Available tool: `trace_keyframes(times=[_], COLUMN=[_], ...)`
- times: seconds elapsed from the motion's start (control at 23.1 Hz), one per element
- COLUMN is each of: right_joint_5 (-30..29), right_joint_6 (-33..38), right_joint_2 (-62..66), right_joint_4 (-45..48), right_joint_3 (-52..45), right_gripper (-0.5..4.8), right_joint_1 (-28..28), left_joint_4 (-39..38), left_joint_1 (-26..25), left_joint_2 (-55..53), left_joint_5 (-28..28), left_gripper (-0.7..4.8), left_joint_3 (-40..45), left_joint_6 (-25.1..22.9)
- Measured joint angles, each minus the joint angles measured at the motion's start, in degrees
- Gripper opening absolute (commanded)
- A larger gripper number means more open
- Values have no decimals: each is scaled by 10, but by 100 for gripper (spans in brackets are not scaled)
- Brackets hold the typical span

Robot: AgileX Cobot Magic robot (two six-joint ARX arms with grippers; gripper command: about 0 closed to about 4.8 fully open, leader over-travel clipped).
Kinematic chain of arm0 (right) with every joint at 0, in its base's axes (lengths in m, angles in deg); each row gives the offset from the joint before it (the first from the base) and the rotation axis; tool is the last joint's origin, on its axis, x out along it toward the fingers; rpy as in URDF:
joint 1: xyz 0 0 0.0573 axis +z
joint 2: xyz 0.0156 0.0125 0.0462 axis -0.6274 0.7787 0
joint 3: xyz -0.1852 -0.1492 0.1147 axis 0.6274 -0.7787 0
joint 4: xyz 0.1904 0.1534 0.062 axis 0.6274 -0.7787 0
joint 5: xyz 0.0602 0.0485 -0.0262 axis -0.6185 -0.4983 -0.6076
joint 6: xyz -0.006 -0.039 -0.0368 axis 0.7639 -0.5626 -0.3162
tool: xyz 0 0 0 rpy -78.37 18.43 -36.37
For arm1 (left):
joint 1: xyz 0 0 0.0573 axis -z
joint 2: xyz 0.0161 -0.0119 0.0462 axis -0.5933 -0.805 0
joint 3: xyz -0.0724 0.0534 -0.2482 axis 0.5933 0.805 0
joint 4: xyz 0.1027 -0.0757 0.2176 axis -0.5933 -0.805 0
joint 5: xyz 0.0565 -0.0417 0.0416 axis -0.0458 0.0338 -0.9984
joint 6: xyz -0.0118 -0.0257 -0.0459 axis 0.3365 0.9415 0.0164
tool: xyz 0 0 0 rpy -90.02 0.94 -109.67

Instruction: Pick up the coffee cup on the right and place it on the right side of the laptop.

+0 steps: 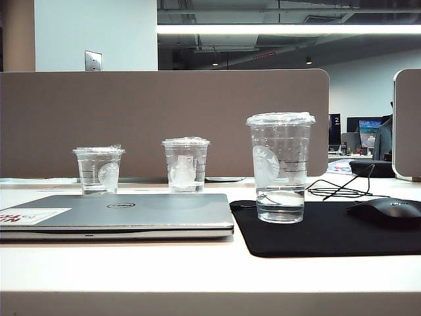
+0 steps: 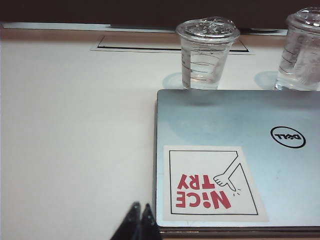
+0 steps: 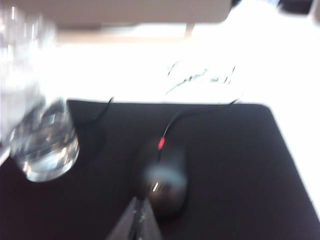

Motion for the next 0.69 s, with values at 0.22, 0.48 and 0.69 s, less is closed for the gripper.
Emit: trace_keyframes(times=[0.22,0.48,0.69], right_joint_5=[-1,-48,-61], right_joint_6=[1,2,2], right_joint_2=[-109,-235,-246], right_joint_4=[-26,-116,-132], right_joint_3=[-14,-14,-14], right_gripper=[-5,-5,-5], right_joint_1=[-22,-89,-124], left_joint_4=[0,0,0], left_joint_1=[0,0,0], left_joint_2=[0,0,0], left_joint_5=[0,0,0], left_gripper=[-5,-5,-5], left_joint_3=[0,0,0], left_joint_6=[0,0,0])
